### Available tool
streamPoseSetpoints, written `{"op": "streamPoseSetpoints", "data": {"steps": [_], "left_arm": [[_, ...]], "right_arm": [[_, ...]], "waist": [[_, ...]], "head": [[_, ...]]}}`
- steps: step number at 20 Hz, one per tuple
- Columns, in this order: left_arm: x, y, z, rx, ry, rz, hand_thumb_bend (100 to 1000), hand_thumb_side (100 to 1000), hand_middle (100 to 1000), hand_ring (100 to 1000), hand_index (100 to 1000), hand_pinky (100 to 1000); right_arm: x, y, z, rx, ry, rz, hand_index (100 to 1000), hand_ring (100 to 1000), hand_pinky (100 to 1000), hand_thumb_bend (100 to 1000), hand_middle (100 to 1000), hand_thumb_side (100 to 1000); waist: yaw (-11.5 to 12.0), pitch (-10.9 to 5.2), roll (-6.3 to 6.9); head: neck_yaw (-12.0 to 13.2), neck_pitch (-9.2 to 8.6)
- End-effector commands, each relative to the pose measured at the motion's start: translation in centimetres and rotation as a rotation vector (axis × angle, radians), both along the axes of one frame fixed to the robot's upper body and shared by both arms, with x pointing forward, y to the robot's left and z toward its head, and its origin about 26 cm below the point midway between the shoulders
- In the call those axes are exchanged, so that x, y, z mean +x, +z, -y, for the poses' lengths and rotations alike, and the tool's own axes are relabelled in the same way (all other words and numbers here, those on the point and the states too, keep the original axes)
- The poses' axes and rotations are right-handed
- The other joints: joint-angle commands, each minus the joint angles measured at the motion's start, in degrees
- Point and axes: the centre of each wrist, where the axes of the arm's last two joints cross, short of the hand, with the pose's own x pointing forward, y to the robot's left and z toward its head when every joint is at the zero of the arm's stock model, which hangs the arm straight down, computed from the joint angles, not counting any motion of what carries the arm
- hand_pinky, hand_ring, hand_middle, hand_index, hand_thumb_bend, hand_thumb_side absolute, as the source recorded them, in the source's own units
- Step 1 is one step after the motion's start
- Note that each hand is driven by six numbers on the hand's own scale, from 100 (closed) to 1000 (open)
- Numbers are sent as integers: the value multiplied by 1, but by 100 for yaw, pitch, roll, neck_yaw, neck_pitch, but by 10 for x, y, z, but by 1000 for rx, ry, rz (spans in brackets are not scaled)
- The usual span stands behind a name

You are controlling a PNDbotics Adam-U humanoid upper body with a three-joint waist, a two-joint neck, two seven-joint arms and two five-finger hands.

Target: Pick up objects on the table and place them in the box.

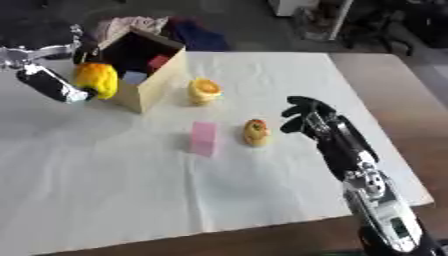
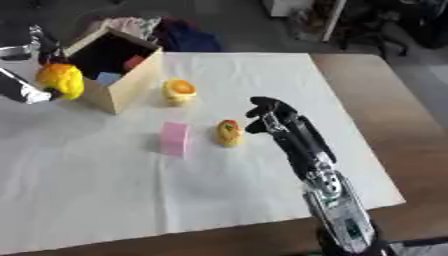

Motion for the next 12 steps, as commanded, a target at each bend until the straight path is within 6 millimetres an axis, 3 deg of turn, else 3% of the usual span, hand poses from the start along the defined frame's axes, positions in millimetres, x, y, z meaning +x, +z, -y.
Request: {"op": "streamPoseSetpoints", "data": {"steps": [1,7,12], "left_arm": [[16,0,-6,-69,96,95,249,219,511,512,677,693],[36,-27,-2,-178,223,196,192,182,591,570,760,721],[39,-38,-1,-261,277,289,237,134,708,640,849,756]], "right_arm": [[1,6,0,-4,14,18,810,587,680,100,633,723],[0,6,-7,3,45,17,810,587,680,100,633,723],[0,6,-10,5,58,16,810,587,680,100,633,721]], "waist": [[-34,2,-79],[-201,30,-162],[-340,33,-209]], "head": [[58,-72],[175,-102],[193,-139]]}}
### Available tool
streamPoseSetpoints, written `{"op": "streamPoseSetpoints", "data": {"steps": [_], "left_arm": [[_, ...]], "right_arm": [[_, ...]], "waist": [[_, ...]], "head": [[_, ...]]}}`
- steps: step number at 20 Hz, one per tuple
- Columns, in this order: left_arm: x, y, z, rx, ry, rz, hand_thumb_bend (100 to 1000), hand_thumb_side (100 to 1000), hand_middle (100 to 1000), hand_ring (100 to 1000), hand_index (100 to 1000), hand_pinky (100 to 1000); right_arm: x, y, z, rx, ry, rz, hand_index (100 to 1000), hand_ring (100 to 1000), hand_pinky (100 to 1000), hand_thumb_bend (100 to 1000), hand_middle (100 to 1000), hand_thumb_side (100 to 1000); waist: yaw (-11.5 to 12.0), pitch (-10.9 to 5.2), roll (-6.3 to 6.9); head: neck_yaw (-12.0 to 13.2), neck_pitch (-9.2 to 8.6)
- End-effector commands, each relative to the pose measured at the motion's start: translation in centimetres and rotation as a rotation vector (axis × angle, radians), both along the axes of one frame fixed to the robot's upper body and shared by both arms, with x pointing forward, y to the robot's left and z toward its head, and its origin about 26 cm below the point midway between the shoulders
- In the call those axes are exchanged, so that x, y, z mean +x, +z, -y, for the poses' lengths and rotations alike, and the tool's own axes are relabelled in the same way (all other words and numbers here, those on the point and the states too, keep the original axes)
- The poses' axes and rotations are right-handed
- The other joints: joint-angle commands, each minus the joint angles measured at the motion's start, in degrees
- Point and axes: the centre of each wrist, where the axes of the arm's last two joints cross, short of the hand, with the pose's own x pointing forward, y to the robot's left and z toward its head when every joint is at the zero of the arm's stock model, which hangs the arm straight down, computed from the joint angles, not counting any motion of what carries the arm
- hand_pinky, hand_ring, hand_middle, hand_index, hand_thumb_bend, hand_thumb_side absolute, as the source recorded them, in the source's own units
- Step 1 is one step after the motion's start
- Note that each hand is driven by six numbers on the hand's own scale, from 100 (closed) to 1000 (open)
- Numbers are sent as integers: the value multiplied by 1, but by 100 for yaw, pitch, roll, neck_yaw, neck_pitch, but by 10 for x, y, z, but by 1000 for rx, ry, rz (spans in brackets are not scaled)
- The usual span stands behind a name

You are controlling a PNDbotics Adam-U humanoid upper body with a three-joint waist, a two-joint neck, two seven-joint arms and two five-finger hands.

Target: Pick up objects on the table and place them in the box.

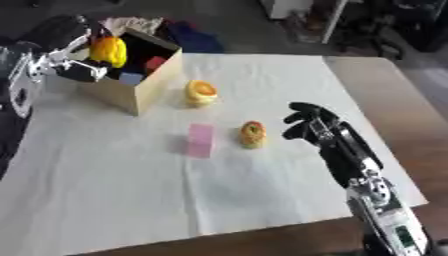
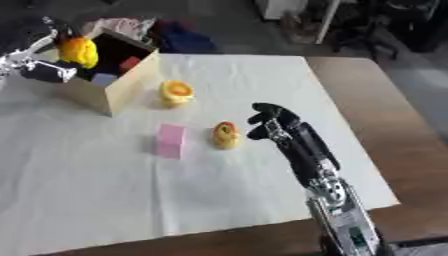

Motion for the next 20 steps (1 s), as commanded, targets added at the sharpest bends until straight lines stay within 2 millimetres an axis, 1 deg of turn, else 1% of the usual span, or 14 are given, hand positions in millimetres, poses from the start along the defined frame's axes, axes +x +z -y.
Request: {"op": "streamPoseSetpoints", "data": {"steps": [1,3,5,6,8,10,13,14,15,16,17,18,19,20], "left_arm": [[2,13,-1,-43,31,102,270,127,745,663,872,770],[2,11,-1,-54,48,111,307,120,804,720,910,802],[2,11,-2,-67,62,115,312,100,849,759,938,825],[2,12,-2,-78,66,119,308,144,861,770,946,834],[1,14,-3,-98,71,124,288,303,878,786,955,845],[1,16,-3,-113,70,119,297,412,885,791,957,847],[-1,18,-4,-130,66,119,290,480,887,794,947,848],[-1,19,-4,-138,61,120,277,415,878,787,941,843],[-2,20,-3,-147,48,124,269,385,869,781,936,840],[-3,23,-1,-154,22,130,246,292,842,761,927,832],[-4,26,2,-158,-12,132,236,259,830,752,923,830],[-6,29,5,-154,-53,126,229,195,801,730,906,823],[-7,33,10,-143,-97,110,228,193,798,727,904,822],[-9,36,16,-123,-147,80,205,210,782,714,893,817]], "right_arm": [[1,7,-1,3,12,21,810,587,680,100,633,721],[2,7,-1,3,11,22,810,587,680,100,633,721],[2,7,-1,3,13,22,810,587,680,100,633,721],[2,7,-1,3,14,23,810,587,680,100,633,721],[2,7,-1,2,14,23,810,587,680,100,633,721],[2,7,-1,2,13,23,810,587,680,100,633,720],[2,7,0,1,12,24,810,587,680,100,634,721],[2,7,0,1,11,24,810,587,681,100,634,721],[2,7,0,1,10,25,810,587,681,100,634,720],[2,7,0,1,8,26,810,587,681,100,634,720],[2,8,1,1,7,27,810,587,681,100,634,720],[2,8,1,1,6,27,811,587,681,100,634,720],[2,8,1,1,4,28,811,587,681,100,634,720],[2,8,1,1,2,28,812,587,681,100,634,720]], "waist": [[-26,-1,-66],[-23,0,-69],[-10,0,-67],[-4,-1,-66],[3,-3,-63],[11,-5,-60],[22,-4,-52],[25,-2,-48],[29,0,-44],[35,3,-38],[41,4,-33],[46,5,-28],[53,5,-23],[57,5,-18]], "head": [[5,-84],[5,-85],[-6,-88],[-16,-88],[-26,-89],[-32,-90],[-47,-87],[-55,-85],[-64,-84],[-76,-78],[-89,-72],[-98,-65],[-106,-59],[-111,-58]]}}
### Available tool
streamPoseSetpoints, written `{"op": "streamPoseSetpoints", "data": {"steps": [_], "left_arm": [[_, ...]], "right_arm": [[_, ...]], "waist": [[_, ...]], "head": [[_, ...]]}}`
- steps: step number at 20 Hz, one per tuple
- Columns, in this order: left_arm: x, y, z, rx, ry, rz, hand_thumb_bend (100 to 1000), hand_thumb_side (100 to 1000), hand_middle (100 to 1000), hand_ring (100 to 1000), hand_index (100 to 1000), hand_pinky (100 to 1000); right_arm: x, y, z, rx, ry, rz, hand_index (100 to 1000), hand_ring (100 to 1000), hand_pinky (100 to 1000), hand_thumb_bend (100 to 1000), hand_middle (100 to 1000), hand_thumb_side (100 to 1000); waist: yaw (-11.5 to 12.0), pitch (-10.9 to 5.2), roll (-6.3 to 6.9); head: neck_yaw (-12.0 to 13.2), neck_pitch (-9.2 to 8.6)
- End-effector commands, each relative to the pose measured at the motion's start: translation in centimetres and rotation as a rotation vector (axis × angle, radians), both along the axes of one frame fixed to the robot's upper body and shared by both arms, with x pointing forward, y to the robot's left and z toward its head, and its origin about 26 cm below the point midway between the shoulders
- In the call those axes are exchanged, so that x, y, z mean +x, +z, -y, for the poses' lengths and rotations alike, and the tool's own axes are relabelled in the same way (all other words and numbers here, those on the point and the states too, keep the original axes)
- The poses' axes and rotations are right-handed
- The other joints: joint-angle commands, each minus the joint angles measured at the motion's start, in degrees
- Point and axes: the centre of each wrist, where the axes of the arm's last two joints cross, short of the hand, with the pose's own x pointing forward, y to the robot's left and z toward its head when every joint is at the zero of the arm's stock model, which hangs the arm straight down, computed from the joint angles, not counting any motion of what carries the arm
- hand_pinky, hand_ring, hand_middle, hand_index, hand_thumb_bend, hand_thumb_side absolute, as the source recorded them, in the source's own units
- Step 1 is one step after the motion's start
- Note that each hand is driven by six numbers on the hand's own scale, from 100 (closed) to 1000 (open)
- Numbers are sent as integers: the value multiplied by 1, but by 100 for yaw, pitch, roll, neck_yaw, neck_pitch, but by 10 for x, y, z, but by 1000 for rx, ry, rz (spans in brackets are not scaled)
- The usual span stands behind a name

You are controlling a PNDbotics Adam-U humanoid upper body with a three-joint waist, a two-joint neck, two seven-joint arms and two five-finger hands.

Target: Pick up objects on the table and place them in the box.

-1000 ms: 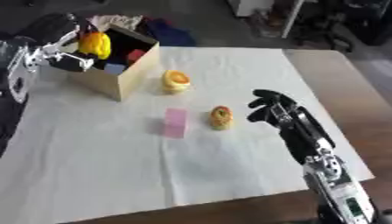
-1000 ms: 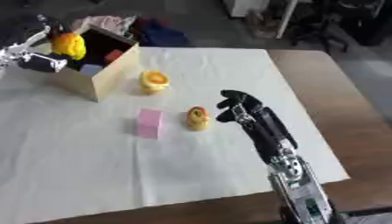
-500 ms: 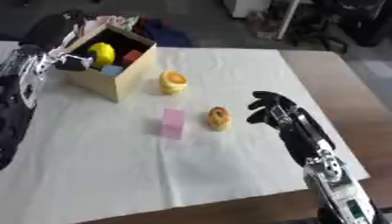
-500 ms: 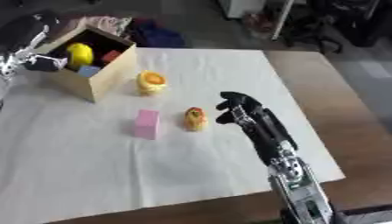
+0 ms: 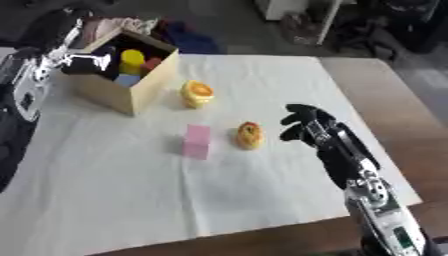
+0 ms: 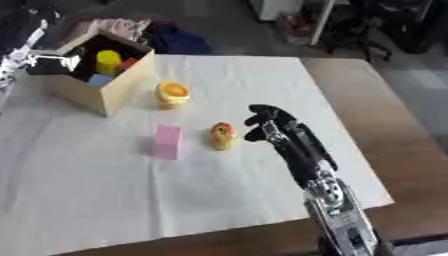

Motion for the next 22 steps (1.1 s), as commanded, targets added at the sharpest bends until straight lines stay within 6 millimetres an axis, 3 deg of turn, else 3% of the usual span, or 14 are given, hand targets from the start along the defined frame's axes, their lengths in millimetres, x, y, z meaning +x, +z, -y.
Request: {"op": "streamPoseSetpoints", "data": {"steps": [1,8,16,22], "left_arm": [[-6,28,11,60,-140,-15,205,219,779,713,891,818],[-19,30,49,307,-411,-293,299,244,784,733,888,824],[-21,-4,79,457,-532,-498,291,369,799,750,894,827],[-20,-22,89,448,-568,-542,240,441,808,753,898,829]], "right_arm": [[2,8,2,1,-7,28,813,587,681,100,634,720],[2,8,3,10,-23,30,819,587,680,100,634,712],[2,9,3,35,-53,30,820,584,678,100,629,710],[2,8,4,42,-67,25,819,580,676,100,624,711]], "waist": [[4,0,2],[-2,-15,21],[-40,-15,20],[-52,-13,17]], "head": [[-39,-51],[-31,-22],[28,-5],[42,4]]}}
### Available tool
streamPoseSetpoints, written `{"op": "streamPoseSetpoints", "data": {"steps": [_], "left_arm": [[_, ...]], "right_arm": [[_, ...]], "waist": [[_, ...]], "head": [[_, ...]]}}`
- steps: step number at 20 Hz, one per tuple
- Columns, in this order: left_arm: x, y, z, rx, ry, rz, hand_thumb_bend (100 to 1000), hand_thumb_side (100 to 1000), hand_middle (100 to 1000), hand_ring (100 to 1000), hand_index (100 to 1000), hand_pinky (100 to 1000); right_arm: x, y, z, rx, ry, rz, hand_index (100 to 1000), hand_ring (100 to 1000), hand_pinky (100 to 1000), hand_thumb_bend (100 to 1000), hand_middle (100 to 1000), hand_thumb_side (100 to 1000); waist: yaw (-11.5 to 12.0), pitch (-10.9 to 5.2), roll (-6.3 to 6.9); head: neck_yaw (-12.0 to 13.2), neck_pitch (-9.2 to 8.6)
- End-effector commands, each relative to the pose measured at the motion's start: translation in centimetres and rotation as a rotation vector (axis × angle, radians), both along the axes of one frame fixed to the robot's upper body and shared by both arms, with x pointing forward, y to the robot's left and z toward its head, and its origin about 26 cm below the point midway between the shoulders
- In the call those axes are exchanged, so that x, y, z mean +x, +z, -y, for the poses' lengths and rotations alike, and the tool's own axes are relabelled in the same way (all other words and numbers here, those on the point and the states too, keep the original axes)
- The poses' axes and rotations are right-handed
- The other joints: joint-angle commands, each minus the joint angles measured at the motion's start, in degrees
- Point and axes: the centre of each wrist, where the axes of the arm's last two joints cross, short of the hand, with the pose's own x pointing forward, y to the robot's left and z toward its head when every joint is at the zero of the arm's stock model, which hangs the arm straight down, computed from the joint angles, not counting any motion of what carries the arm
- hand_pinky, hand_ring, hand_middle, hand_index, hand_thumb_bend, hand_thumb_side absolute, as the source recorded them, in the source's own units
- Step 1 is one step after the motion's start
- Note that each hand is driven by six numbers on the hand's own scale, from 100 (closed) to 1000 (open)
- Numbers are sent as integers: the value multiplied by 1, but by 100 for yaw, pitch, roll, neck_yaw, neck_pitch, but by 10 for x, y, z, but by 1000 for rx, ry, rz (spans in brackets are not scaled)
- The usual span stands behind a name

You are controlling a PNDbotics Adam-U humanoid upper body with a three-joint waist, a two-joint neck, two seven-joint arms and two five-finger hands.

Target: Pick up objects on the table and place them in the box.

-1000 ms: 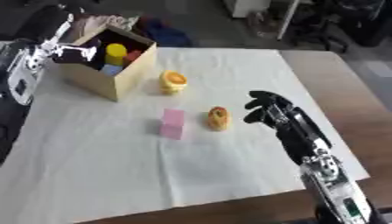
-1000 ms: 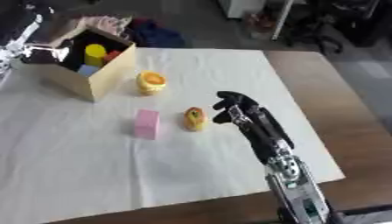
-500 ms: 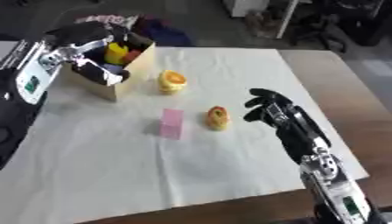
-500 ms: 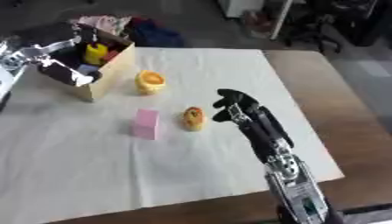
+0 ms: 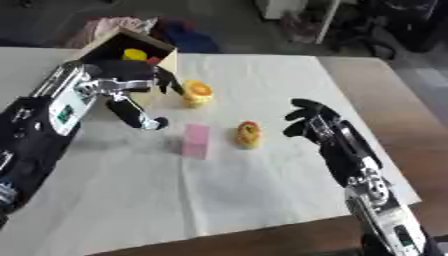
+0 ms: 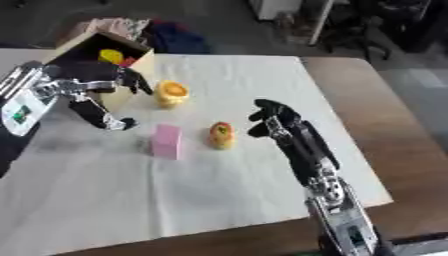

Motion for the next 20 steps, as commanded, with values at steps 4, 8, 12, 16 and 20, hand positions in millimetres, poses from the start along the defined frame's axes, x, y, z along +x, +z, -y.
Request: {"op": "streamPoseSetpoints", "data": {"steps": [4,8,12,16,20], "left_arm": [[1,-1,8,27,-77,-38,245,541,806,751,897,829],[0,-7,14,28,-101,-61,253,561,807,753,897,831],[-1,-12,20,49,-117,-62,282,543,815,760,904,834],[-3,-21,25,74,-128,-59,314,537,822,765,914,837],[-3,-27,27,97,-138,-52,332,558,820,764,913,837]], "right_arm": [[2,7,5,20,-44,21,819,583,677,100,627,711],[2,10,11,41,-102,31,814,582,677,100,625,706],[3,11,17,53,-148,36,811,579,676,100,622,706],[2,11,16,58,-148,36,809,577,676,100,620,708],[2,11,16,59,-146,36,809,576,676,100,619,708]], "waist": [[-24,-17,16],[-41,-24,11],[-57,-27,6],[-66,-18,9],[-69,-13,10]], "head": [[11,10],[27,22],[46,27],[45,29],[47,30]]}}
